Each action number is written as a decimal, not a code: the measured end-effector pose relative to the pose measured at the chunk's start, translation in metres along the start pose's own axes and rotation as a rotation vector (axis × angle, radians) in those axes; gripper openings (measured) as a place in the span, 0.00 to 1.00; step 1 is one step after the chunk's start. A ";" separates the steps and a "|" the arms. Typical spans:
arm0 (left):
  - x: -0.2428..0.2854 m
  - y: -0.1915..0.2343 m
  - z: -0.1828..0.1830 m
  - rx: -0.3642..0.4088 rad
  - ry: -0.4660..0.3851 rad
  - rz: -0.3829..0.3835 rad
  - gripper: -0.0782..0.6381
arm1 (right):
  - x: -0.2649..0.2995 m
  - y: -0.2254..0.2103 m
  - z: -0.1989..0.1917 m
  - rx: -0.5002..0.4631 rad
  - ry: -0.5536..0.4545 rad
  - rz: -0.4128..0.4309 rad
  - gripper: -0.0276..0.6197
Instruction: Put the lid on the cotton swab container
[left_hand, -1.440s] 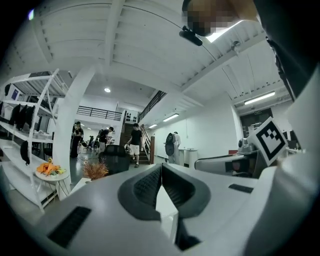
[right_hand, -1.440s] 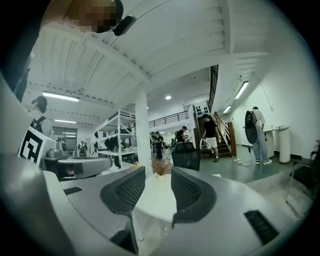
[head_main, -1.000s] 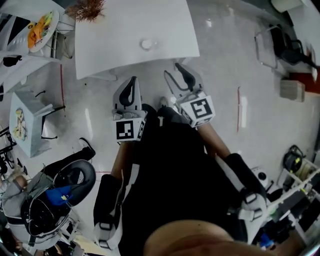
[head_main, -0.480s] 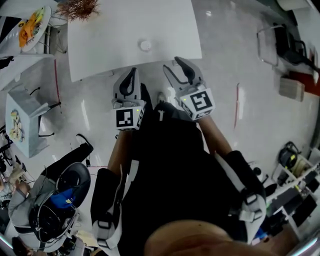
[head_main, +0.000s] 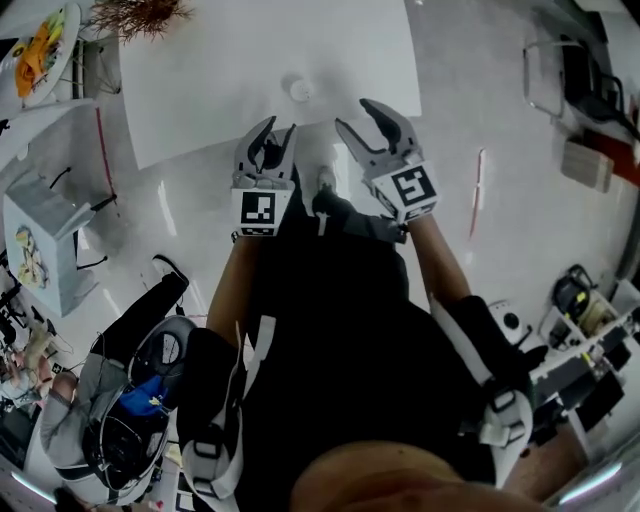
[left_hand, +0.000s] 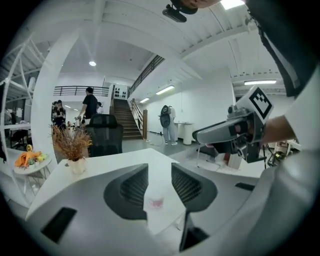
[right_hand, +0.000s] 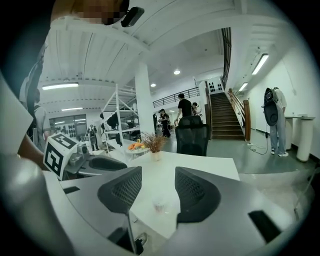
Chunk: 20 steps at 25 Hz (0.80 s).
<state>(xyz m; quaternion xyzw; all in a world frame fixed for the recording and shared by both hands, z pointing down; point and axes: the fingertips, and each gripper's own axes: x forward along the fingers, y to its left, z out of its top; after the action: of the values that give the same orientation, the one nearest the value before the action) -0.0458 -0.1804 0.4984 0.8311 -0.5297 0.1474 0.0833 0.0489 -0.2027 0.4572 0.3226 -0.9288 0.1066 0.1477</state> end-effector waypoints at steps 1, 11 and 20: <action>0.008 0.001 -0.009 0.007 0.025 -0.018 0.30 | 0.006 -0.003 -0.004 -0.006 0.014 0.009 0.33; 0.079 0.006 -0.110 0.118 0.213 -0.173 0.46 | 0.047 -0.024 -0.061 -0.085 0.149 0.093 0.40; 0.121 0.011 -0.145 0.247 0.283 -0.284 0.49 | 0.063 -0.039 -0.126 -0.149 0.300 0.146 0.43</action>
<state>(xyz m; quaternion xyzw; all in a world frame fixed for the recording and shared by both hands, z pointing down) -0.0304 -0.2458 0.6749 0.8722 -0.3685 0.3130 0.0741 0.0519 -0.2319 0.6004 0.2229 -0.9227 0.0947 0.2999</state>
